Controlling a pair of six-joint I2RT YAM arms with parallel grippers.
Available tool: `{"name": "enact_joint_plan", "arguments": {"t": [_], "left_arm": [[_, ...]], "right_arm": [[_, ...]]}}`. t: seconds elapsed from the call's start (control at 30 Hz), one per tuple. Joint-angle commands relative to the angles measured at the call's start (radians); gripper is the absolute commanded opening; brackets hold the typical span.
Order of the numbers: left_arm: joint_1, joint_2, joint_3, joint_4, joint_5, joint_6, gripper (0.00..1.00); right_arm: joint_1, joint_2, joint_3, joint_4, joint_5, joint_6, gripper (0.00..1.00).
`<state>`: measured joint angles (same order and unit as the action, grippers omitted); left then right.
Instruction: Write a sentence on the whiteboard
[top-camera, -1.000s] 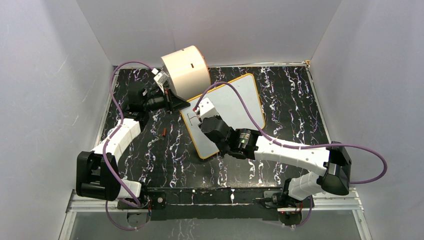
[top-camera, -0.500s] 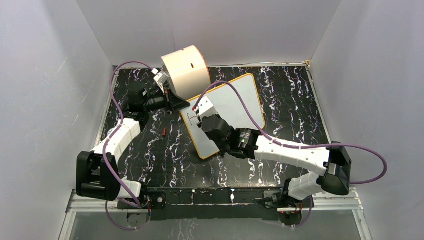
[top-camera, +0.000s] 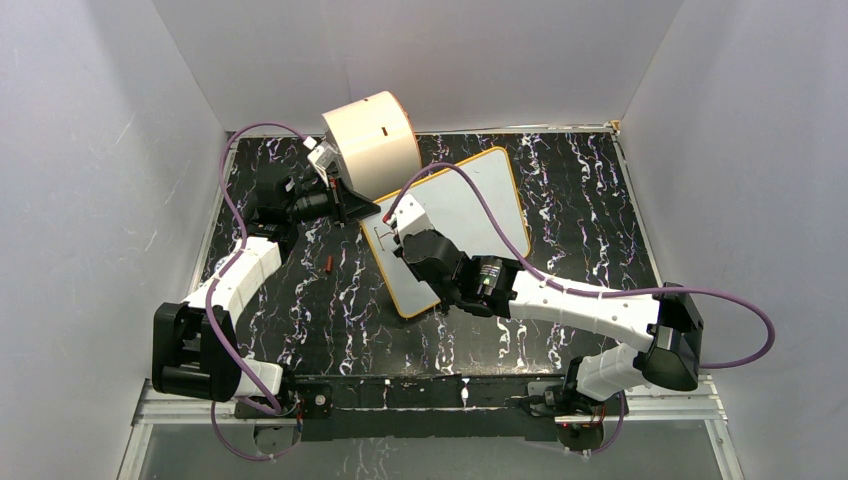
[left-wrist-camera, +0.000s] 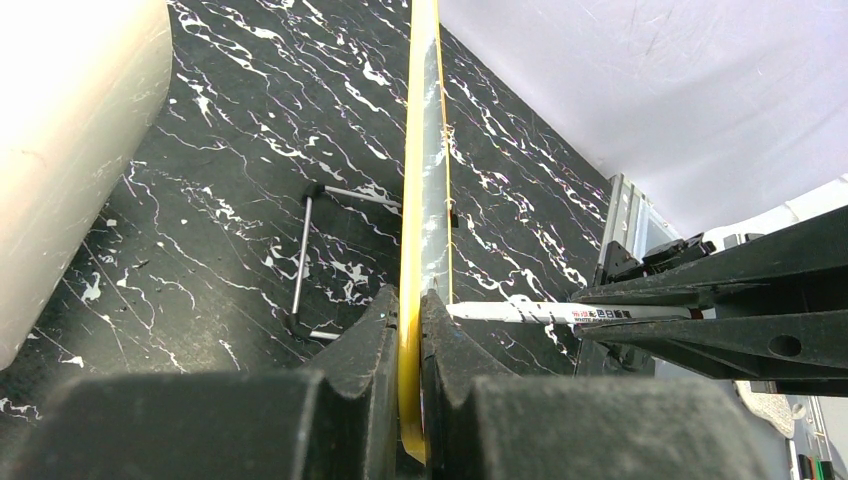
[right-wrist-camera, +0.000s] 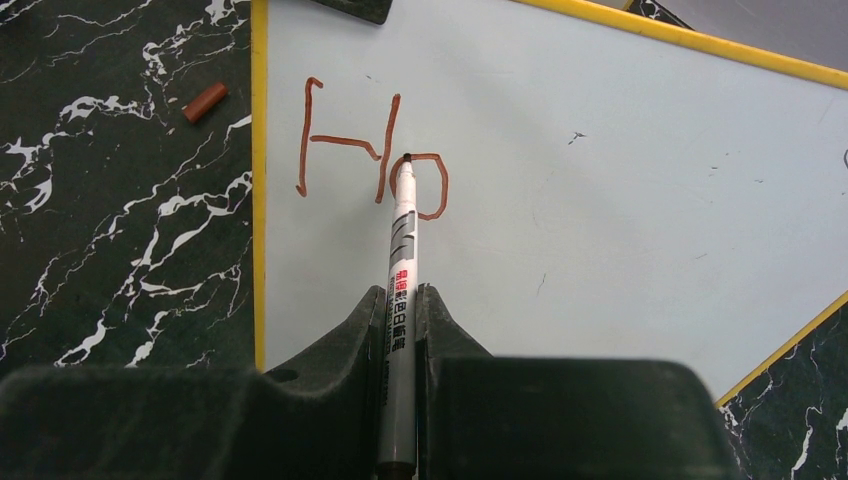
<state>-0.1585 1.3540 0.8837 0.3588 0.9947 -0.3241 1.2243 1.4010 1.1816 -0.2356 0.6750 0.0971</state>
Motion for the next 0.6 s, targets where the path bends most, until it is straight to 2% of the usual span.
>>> {"name": "enact_joint_plan", "arguments": {"t": [0.0,0.27,0.57], "left_arm": [[-0.030,0.009,0.011,-0.061,0.017,0.056,0.00],[-0.029,0.008,0.014,-0.071,0.013,0.061,0.00],[-0.030,0.008,0.014,-0.073,0.012,0.065,0.00]], "right_arm": [[-0.005,-0.009,0.029,0.011,-0.023,0.013,0.00],[-0.005,-0.070,0.004,-0.008,0.042,0.008,0.00],[-0.020,-0.059,0.003,-0.047,0.076,0.032,0.00]]}}
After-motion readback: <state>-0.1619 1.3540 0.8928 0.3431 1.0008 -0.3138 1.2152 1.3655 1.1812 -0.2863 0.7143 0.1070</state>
